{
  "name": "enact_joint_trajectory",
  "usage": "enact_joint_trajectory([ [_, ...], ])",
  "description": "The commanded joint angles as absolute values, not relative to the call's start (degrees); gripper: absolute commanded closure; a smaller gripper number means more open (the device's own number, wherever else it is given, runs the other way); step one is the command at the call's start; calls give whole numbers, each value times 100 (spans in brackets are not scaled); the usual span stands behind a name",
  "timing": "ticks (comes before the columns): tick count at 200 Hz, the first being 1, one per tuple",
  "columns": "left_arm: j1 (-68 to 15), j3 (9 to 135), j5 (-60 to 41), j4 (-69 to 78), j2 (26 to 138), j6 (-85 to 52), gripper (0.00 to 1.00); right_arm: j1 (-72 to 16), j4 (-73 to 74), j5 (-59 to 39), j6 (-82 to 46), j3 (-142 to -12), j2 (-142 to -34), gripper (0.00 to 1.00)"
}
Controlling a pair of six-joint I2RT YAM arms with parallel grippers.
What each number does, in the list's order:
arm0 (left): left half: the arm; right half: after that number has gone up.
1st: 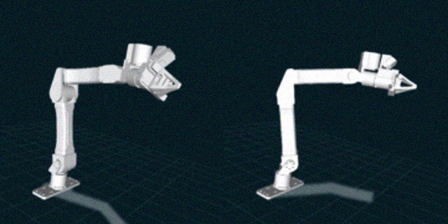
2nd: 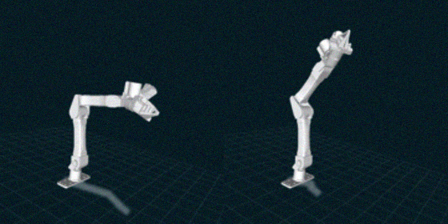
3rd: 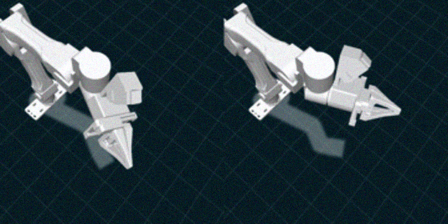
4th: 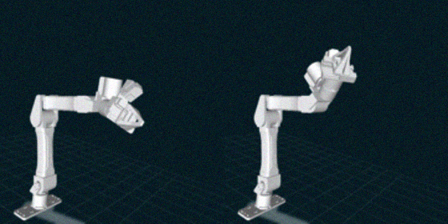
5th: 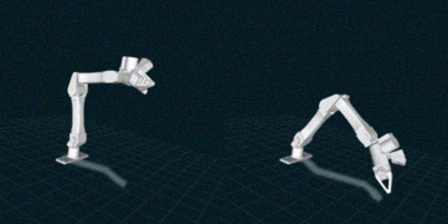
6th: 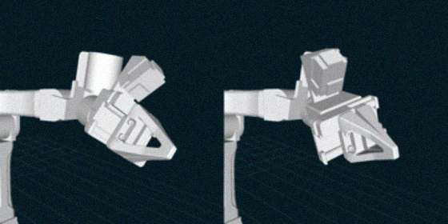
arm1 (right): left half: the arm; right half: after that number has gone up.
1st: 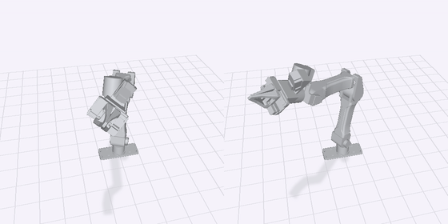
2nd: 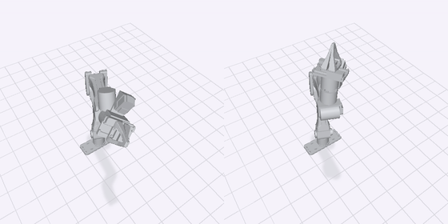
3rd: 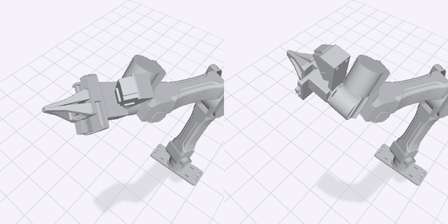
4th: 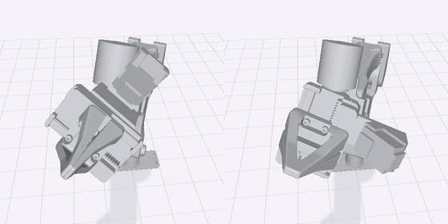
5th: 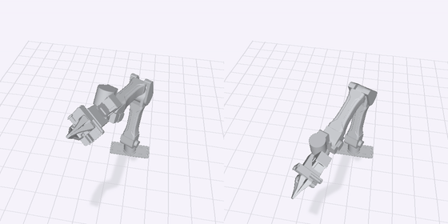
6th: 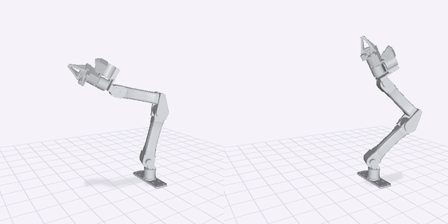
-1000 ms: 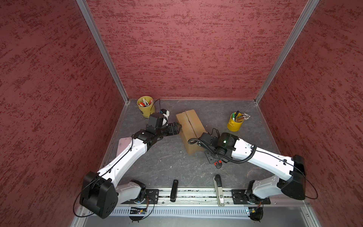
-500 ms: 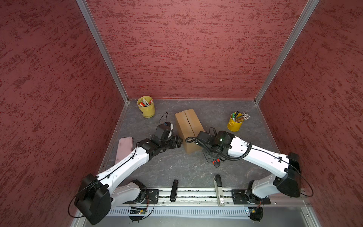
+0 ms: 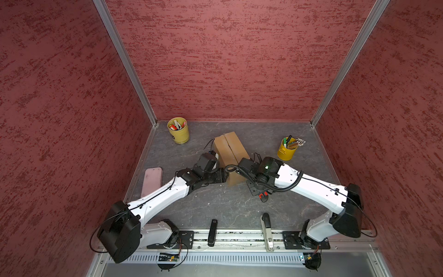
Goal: Unpack the express box
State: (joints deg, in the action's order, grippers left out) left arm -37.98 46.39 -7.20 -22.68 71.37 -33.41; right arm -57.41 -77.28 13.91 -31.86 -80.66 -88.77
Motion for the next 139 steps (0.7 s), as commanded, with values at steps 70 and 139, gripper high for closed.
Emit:
enact_joint_trajectory([
  [70, -3920, 4939, -734, -1872, 7313, -3349, 35, -5772, -7690, 1357, -2962, -8399, -9009, 100],
  [139, -3946, 5026, -686, -1819, 7339, -3349, 35, -5801, -7690, 1251, -2887, -8435, -9065, 100],
])
